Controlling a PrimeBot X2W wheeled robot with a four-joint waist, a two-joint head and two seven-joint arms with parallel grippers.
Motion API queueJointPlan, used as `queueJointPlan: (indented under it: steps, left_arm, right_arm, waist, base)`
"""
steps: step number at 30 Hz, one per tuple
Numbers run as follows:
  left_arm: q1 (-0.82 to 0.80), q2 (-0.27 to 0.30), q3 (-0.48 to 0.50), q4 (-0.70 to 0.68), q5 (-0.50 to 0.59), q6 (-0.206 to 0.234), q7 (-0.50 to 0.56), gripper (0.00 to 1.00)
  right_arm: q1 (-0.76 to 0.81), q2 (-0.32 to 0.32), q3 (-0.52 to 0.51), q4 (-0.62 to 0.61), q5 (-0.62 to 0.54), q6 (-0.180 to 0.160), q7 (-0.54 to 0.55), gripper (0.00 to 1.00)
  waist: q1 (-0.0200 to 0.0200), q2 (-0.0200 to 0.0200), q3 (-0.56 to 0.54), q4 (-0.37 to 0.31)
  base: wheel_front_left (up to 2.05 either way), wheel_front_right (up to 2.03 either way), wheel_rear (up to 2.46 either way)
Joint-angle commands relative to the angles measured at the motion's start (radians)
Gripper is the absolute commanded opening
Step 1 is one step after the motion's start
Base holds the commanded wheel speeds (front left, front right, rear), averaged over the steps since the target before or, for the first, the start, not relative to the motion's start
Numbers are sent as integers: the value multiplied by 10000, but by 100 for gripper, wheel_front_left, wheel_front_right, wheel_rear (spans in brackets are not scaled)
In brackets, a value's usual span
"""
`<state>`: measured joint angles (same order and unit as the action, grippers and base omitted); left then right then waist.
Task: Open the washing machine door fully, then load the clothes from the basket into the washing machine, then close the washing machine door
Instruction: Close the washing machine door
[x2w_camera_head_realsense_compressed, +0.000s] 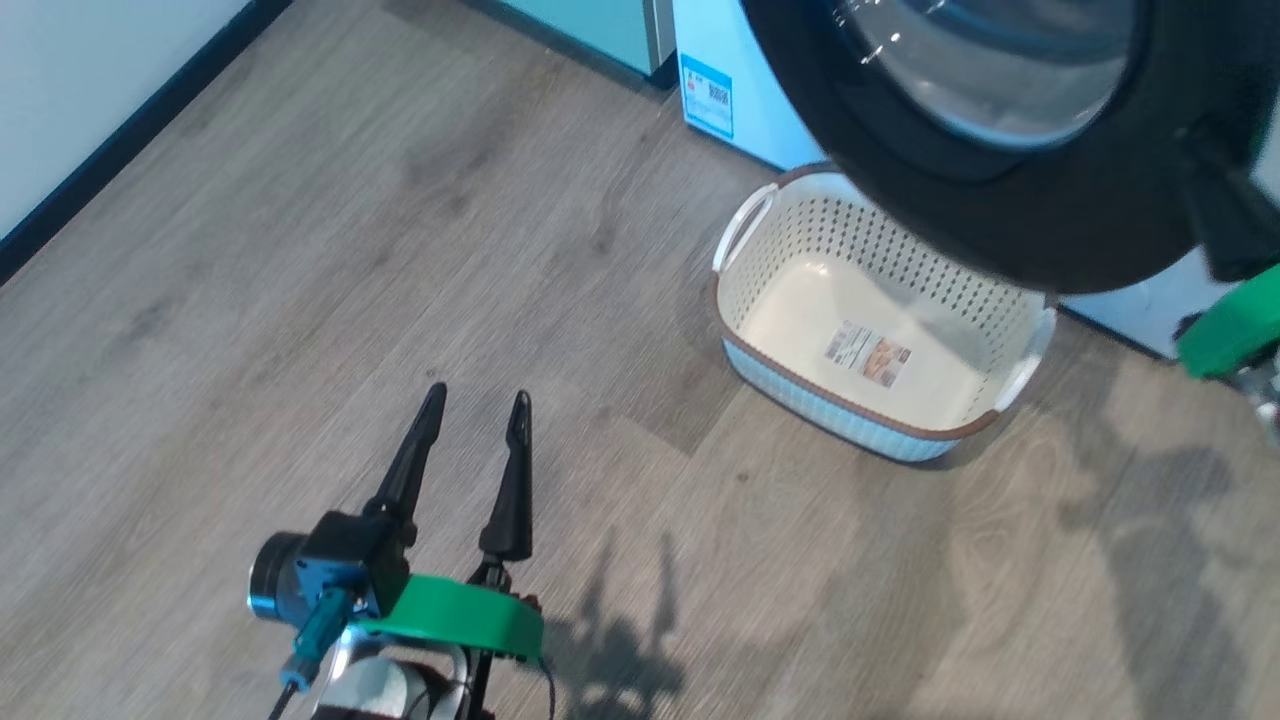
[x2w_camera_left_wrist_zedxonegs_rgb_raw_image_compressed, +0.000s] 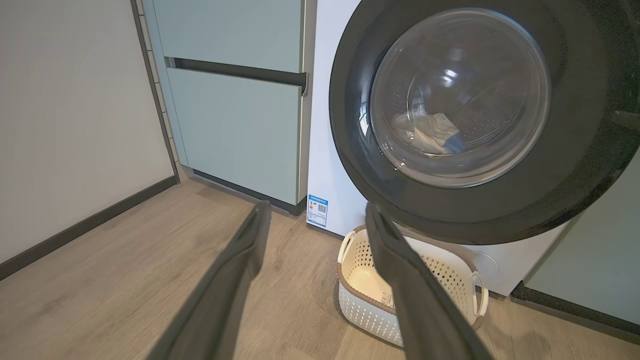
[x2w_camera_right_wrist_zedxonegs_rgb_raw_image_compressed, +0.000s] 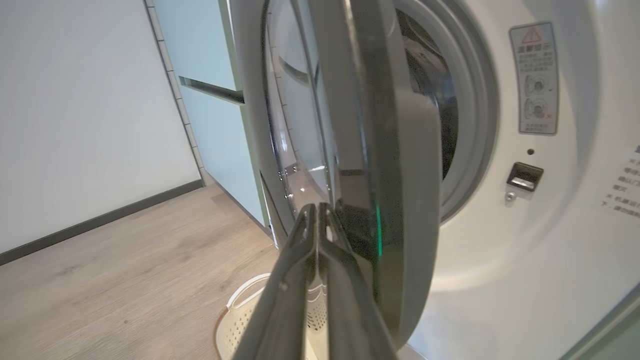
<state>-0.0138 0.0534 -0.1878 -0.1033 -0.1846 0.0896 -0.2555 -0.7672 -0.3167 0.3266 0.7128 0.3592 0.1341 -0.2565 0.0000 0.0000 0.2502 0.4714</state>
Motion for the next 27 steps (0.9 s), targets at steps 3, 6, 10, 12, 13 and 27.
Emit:
queueJointPlan:
  steps: [3,6,10,12,13,27]
  left_arm:
    - [-575,-14,285,-421,-18,-31,-63,100]
    - [-711,-23,201,-393,-101,-11,-63,100]
    - [-939,-28,34,-410,-289,54,-63,100]
    - [-1006,-29,-63,-427,-403,123,-63,100]
    - [-1036,-29,-106,-445,-445,155,-63,100]
    - [-1301,-31,-542,-410,-911,474,-63,100]
  right_arm:
    - [-749,-425,-128,-17,-76,-34,-53,0]
    - [-1177,-694,-223,207,-146,-34,-53,0]
    - [-1854,-1038,-275,553,-260,-34,-53,0]
    - [-2196,-1171,-268,713,-313,-34,-52,0]
    - [-2356,-1222,-265,782,-330,-34,-52,0]
    - [-3970,-1853,-727,2230,-470,-34,-51,0]
  waist:
    - [0,0,387,172]
    - [0,0,691,308]
    - [0,0,1093,510]
    - [0,0,1262,598]
    - [0,0,1329,635]
    - [0,0,1866,1023]
  base:
    - [0,0,0]
    - [0,0,0]
    - [0,0,0]
    - [0,0,0]
    - [0,0,0]
    - [0,0,0]
